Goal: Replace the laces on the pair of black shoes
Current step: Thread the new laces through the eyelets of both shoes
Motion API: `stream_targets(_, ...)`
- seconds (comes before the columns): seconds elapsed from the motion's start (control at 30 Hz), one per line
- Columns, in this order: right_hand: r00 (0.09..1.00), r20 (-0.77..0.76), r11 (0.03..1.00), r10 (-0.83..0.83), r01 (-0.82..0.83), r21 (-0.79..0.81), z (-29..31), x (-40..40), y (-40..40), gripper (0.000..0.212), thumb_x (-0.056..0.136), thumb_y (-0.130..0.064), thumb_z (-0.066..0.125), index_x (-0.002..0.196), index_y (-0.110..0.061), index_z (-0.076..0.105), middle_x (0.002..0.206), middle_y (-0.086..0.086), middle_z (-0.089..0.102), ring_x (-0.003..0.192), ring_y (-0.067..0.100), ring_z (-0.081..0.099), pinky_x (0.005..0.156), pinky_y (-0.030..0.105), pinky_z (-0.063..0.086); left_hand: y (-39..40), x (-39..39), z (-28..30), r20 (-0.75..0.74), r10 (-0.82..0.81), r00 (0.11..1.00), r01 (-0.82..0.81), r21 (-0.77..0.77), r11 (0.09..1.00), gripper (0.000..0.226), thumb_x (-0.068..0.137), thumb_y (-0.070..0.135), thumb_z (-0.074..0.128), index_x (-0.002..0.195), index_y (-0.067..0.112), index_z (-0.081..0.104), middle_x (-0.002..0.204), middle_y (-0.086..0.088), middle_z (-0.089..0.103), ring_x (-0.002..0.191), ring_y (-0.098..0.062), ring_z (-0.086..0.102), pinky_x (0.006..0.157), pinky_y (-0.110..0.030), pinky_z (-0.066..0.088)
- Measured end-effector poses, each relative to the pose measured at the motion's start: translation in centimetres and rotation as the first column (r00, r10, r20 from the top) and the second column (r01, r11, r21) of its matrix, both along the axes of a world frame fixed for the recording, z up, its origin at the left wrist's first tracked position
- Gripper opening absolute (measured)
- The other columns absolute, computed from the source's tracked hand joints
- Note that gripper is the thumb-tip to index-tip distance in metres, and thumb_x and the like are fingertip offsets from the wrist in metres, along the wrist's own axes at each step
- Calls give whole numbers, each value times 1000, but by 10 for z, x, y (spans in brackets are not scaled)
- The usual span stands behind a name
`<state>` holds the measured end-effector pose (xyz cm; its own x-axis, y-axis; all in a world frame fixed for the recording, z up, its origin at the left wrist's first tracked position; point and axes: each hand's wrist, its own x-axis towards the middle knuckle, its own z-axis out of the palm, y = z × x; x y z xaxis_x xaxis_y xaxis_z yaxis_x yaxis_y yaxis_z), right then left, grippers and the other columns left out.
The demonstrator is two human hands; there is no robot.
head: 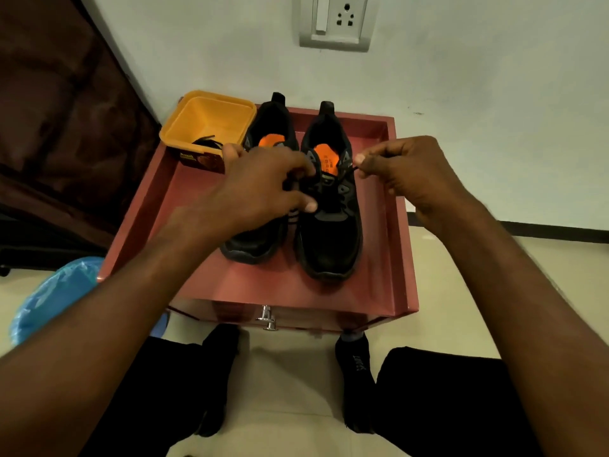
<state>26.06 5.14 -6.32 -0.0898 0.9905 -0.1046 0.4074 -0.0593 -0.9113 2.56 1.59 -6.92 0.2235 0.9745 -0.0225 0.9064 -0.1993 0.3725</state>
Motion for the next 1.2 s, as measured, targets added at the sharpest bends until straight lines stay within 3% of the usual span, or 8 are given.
stream_targets(0.1, 985, -39, 983, 166, -168, -70, 3, -14, -6, 14, 91, -29, 78, 99, -18, 82, 89, 2, 79, 75, 5, 65, 67, 25, 49, 2, 13, 6, 552, 21, 833, 49, -111, 993, 57, 84, 36, 84, 135, 22, 62, 112, 10, 73, 102, 1, 69, 89, -18, 54)
stream_targets(0.17, 980, -108, 983, 170, -177, -59, 2, -20, -6, 16, 92, -28, 77, 103, -16, 81, 89, 4, 78, 75, 11, 64, 65, 27, 48, 5, 21, 5, 631, 29, 775, 101, -170, 980, 42, 90, 19, 80, 128, 10, 66, 100, -3, 79, 81, 3, 72, 72, -12, 55)
stream_targets(0.33, 996, -83, 999, -35, 35, 1, -6, -14, 2, 5, 91, -19, 77, 94, -17, 81, 81, 1, 77, 68, 8, 56, 58, 23, 45, 15, 16, -17, 522, 150, 840, -120, -92, 989, 7, 94, 16, 74, 89, 17, 78, 70, 1, 76, 66, -18, 73, 67, -45, 61)
stream_targets(0.47, 991, 8, 991, 136, -135, -23, -6, -13, -1, 18, 98, -10, 67, 101, -22, 81, 92, -2, 79, 79, 10, 69, 62, 23, 52, 11, 17, -18, 547, 108, 830, -89, -61, 994, 23, 89, 28, 80, 110, 19, 76, 84, 4, 78, 81, -6, 74, 83, -35, 62)
stream_targets(0.7, 995, 0, 990, -98, 97, 105, -15, -16, 1, 5, 84, -18, 84, 87, -17, 80, 78, 0, 78, 65, 6, 69, 57, 19, 49, 13, 29, -19, 665, 202, 719, -103, -185, 977, 8, 93, 5, 74, 94, -2, 74, 78, -14, 76, 64, -16, 72, 60, -19, 55)
stream_targets(0.8, 1000, 25, 996, -14, 12, 90, -18, -17, 1, 7, 91, -13, 77, 93, -18, 80, 80, -2, 78, 72, 8, 73, 58, 19, 51, 12, 35, -19, 695, 191, 693, -96, -174, 980, 13, 94, 12, 75, 104, 3, 74, 86, -11, 78, 74, -19, 76, 70, -23, 61)
stream_targets(0.97, 992, 119, 973, 50, -76, 220, -16, -24, 4, 13, 92, -9, 72, 101, -17, 78, 82, -7, 76, 74, -2, 71, 61, 8, 48, 12, 47, -23, 735, 256, 628, -184, -179, 967, 11, 100, 12, 66, 100, 3, 73, 79, -10, 76, 64, -18, 72, 47, -18, 46)
stream_targets(1.2, 818, 568, 954, 91, -235, 186, -36, -23, 12, 70, 86, 4, 61, 140, -39, 59, 116, 1, 61, 104, 19, 60, 74, 32, 47, 14, 45, -40, 572, 211, 793, -299, 63, 952, 12, 100, 19, 66, 107, 15, 74, 76, 4, 73, 65, -3, 68, 62, -25, 56)
